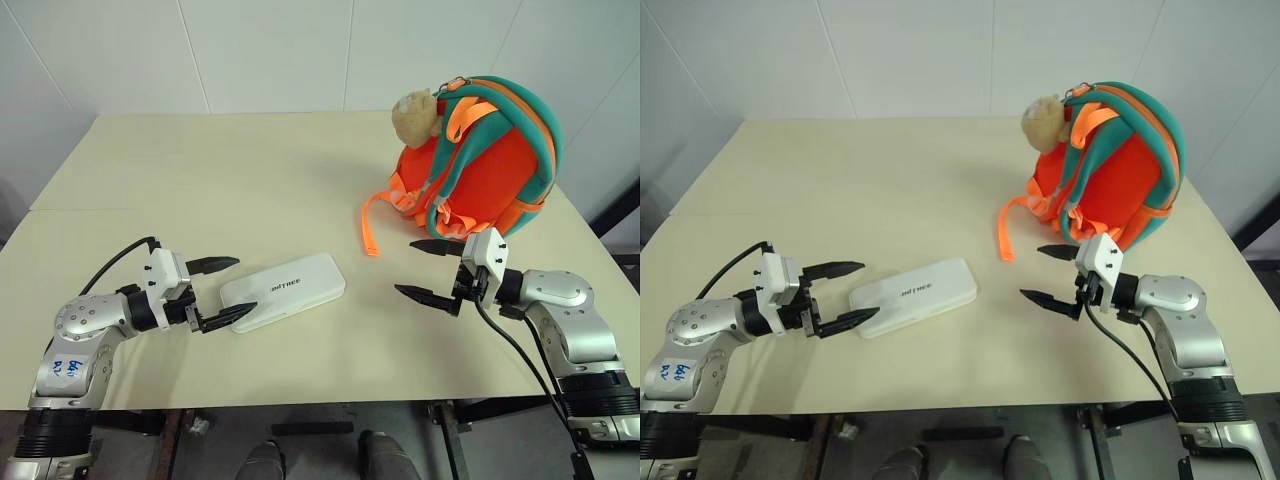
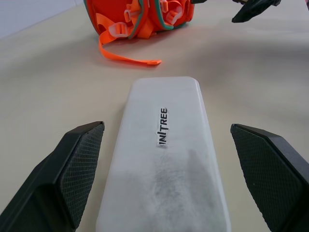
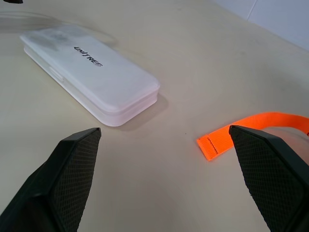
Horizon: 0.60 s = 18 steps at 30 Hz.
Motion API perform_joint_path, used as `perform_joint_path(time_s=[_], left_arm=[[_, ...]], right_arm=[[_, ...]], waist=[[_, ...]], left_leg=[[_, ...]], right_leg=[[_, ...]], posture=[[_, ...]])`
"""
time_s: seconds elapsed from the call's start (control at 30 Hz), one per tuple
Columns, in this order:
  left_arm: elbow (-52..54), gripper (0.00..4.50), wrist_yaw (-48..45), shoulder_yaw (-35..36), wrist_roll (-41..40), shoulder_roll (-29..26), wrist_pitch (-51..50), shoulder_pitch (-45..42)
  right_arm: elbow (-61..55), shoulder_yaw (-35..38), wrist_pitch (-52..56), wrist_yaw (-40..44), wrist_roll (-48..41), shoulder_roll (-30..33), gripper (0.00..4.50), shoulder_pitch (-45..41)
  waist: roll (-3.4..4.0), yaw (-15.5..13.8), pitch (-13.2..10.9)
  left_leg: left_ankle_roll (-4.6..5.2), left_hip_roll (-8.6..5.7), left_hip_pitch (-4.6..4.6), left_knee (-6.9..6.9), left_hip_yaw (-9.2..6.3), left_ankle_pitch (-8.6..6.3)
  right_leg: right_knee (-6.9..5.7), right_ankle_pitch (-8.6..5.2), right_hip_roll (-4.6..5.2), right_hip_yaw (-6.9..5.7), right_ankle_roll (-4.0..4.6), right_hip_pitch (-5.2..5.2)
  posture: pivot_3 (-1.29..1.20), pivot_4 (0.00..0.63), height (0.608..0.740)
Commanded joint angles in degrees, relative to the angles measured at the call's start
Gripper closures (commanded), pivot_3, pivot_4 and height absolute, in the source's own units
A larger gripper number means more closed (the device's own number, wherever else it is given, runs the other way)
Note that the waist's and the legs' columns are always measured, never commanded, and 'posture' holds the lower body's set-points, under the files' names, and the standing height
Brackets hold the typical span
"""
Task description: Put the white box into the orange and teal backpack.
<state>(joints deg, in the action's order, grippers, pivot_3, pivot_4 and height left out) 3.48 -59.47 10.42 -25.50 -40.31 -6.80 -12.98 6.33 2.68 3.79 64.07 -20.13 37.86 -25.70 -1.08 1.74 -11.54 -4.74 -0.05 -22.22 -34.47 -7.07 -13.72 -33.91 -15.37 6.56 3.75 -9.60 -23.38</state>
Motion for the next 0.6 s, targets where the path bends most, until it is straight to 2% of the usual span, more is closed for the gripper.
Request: perform_joint_path(time_s=[0.03,0.27,0.37,0.47,0.6], left_arm=[[-1.1,0.03,-0.6,1.1,0.2,-0.8,2.0,-1.5],[-4.8,0.03,2.3,0.9,3.3,1.3,7.3,-2.9],[-4.9,0.61,4.5,3.3,4.9,0.7,9.0,0.6],[-5.3,1.52,8.9,8.4,7.0,0.2,10.8,7.6],[-4.8,2.75,12.5,12.2,7.6,0.5,11.6,12.8]], right_arm=[[-0.6,0.3,-1.0,0.0,-0.1,0.0,0.0,-2.6],[1.5,-2.0,-1.4,-1.2,1.9,-3.2,0.0,-4.7],[5.0,-4.4,-4.1,-1.5,4.8,-4.6,0.61,-6.8],[13.0,-7.6,-8.8,-1.1,8.1,-8.0,1.6,-10.9],[20.3,-9.0,-12.7,-0.1,9.6,-11.7,2.99,-14.8]], waist=[[0.0,0.0,0.0],[0.0,-0.1,0.0],[0.01,0.3,0.0],[0.0,1.6,0.0],[0.0,1.4,0.0]], left_leg=[[0.0,0.0,0.0,0.0,0.0,0.0],[-0.01,0.0,0.0,-0.06,0.0,0.0],[0.0,0.0,-0.04,-0.05,-0.01,0.0],[-0.01,0.01,0.03,0.01,0.04,-0.01],[0.0,0.05,0.02,0.06,0.0,0.0]], right_leg=[[0.0,0.0,0.0,0.0,0.0,0.01],[-0.04,0.0,0.01,0.0,-0.01,0.01],[-0.06,0.01,0.0,0.0,-0.02,-0.04],[-0.08,0.01,0.0,0.02,-0.02,-0.05],[-0.2,-0.02,-0.03,0.02,0.03,-0.14]], posture=[[0.0,0.15,0.74],[0.0,0.15,0.74],[0.0,0.15,0.74],[0.0,0.15,0.74],[0.0,0.15,0.74]])
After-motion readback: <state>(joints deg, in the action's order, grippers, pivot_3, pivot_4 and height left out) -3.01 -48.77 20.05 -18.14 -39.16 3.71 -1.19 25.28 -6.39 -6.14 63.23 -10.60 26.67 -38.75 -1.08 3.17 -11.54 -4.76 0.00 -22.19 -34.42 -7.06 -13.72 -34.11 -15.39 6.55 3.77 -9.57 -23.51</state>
